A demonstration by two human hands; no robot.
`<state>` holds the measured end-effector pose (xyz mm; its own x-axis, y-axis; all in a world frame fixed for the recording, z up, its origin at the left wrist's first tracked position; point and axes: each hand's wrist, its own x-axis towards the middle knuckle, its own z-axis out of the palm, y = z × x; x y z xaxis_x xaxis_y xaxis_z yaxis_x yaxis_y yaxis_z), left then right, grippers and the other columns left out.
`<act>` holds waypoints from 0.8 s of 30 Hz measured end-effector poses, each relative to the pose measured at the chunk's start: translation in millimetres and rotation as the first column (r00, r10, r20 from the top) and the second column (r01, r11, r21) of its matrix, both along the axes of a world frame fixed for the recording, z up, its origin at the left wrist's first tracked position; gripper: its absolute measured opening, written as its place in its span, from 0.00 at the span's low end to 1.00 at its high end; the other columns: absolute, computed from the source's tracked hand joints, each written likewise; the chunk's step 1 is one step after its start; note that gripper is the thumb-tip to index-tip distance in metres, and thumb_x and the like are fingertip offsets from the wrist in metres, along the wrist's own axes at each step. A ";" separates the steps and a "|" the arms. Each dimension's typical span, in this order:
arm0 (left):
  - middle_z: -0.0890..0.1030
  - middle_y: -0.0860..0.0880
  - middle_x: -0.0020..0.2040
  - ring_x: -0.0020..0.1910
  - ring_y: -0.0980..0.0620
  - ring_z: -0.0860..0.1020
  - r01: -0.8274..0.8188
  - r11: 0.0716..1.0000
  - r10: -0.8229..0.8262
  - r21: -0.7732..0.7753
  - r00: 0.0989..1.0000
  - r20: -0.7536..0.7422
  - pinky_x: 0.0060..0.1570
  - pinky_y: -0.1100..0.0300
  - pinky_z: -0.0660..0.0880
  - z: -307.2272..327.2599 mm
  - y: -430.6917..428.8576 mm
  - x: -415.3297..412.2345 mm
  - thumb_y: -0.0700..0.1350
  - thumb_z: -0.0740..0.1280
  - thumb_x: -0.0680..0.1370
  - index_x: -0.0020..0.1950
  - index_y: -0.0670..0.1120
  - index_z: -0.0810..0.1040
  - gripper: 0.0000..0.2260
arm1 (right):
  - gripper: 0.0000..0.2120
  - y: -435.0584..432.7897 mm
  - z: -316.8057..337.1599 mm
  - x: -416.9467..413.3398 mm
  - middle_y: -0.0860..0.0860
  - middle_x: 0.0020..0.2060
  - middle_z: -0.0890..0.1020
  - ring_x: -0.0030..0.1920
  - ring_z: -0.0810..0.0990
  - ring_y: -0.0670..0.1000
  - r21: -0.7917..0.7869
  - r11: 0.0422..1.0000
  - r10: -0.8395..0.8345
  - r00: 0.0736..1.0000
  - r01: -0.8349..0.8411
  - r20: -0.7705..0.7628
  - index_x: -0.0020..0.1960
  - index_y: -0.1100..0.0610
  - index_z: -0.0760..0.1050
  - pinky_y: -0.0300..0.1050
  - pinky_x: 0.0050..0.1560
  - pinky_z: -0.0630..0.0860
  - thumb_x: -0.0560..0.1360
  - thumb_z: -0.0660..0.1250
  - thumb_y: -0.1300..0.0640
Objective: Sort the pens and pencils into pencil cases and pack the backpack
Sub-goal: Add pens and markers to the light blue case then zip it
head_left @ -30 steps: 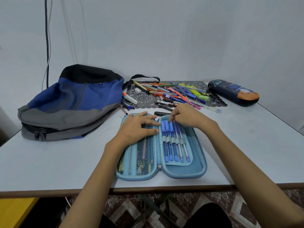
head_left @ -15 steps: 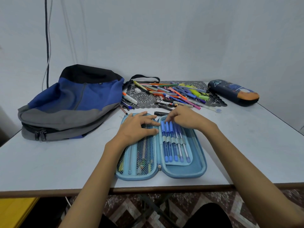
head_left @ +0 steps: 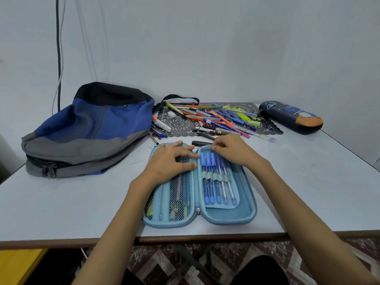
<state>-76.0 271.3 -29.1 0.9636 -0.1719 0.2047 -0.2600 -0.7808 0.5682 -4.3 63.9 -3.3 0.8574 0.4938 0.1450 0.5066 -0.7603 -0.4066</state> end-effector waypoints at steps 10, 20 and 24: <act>0.79 0.57 0.63 0.66 0.53 0.73 -0.054 0.998 0.054 0.018 0.998 -0.030 0.64 0.53 0.66 9.0 -5.2 -4.3 0.68 0.56 0.71 0.60 0.59 0.78 0.24 | 0.10 -6.0 6.6 -5.1 0.50 0.41 0.80 0.40 0.77 0.47 0.639 0.734 0.128 0.877 0.230 -0.462 0.53 0.59 0.79 0.38 0.40 0.73 0.79 0.59 0.63; 0.80 0.58 0.47 0.54 0.50 0.75 -0.216 0.961 0.206 -0.172 0.976 -0.073 0.69 0.41 0.62 30.3 -45.4 -12.6 0.73 0.54 0.67 0.64 0.62 0.73 0.30 | 0.12 -1.9 1.1 -5.7 0.56 0.43 0.85 0.43 0.83 0.50 0.581 0.809 0.184 0.901 0.088 -0.393 0.52 0.56 0.78 0.44 0.52 0.79 0.71 0.74 0.56; 0.77 0.58 0.41 0.50 0.49 0.72 -0.210 0.963 0.201 -0.169 0.977 -0.067 0.69 0.41 0.61 31.5 -46.3 -17.1 0.63 0.53 0.73 0.65 0.58 0.73 0.23 | 0.06 -28.6 6.5 24.9 0.53 0.42 0.83 0.42 0.80 0.51 0.638 0.728 -0.051 0.948 0.249 -0.313 0.49 0.59 0.80 0.45 0.42 0.79 0.73 0.72 0.64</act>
